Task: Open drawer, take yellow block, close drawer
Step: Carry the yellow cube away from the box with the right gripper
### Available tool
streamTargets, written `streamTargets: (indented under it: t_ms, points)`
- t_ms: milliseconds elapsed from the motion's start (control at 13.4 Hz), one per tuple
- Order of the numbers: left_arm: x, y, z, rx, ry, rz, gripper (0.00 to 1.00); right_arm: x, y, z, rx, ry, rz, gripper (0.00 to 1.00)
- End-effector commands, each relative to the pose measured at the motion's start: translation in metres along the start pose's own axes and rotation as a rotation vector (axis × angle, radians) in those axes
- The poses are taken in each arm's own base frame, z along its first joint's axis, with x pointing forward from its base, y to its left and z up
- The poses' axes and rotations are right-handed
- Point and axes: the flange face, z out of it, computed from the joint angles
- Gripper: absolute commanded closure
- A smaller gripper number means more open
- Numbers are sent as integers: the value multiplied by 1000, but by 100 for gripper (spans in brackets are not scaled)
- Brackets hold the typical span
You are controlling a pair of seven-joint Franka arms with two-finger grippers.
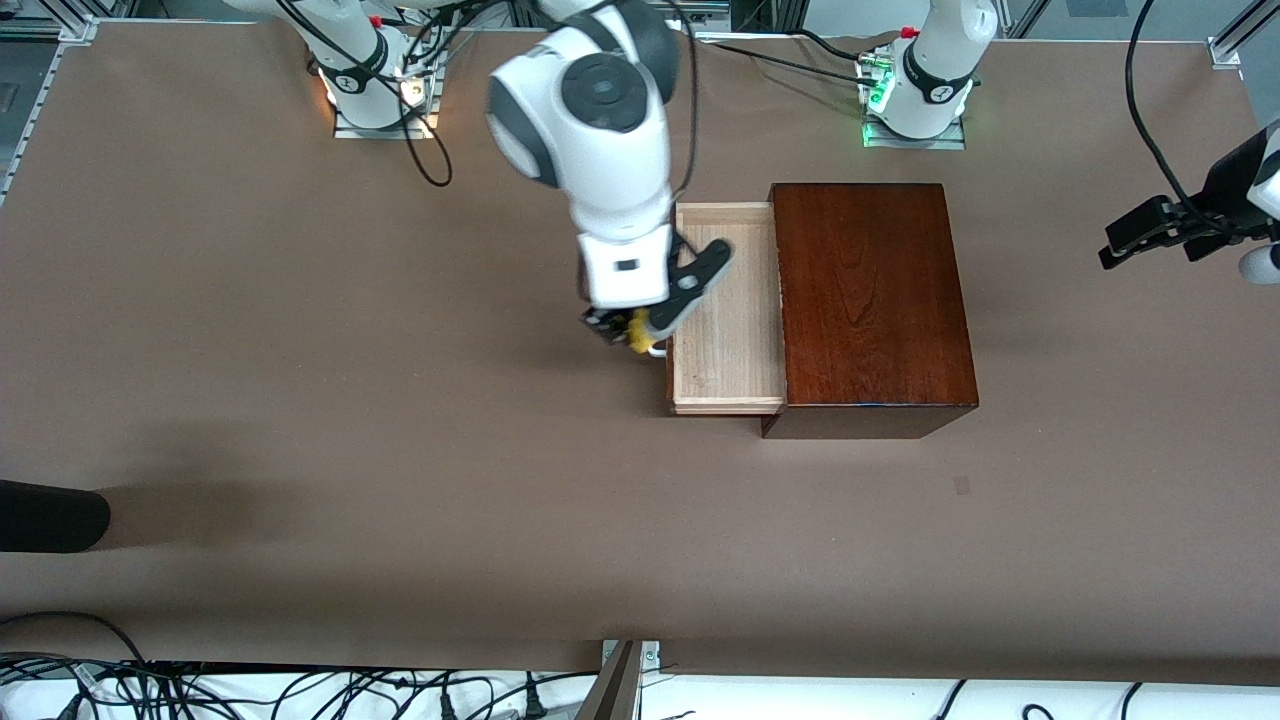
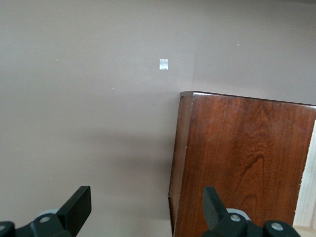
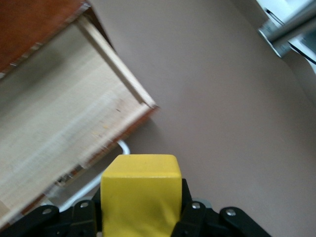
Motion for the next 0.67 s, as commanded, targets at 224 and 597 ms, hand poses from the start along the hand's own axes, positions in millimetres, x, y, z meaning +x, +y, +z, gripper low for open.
streamTargets:
  t_ms: [224,597]
  points:
    - [30,33,16,-55,-7,43,0,-51,90,-12,-38,-89,211,100]
    - [28,43,17,-55,-11,56,0,-131,183,8,-8,-99,413,100]
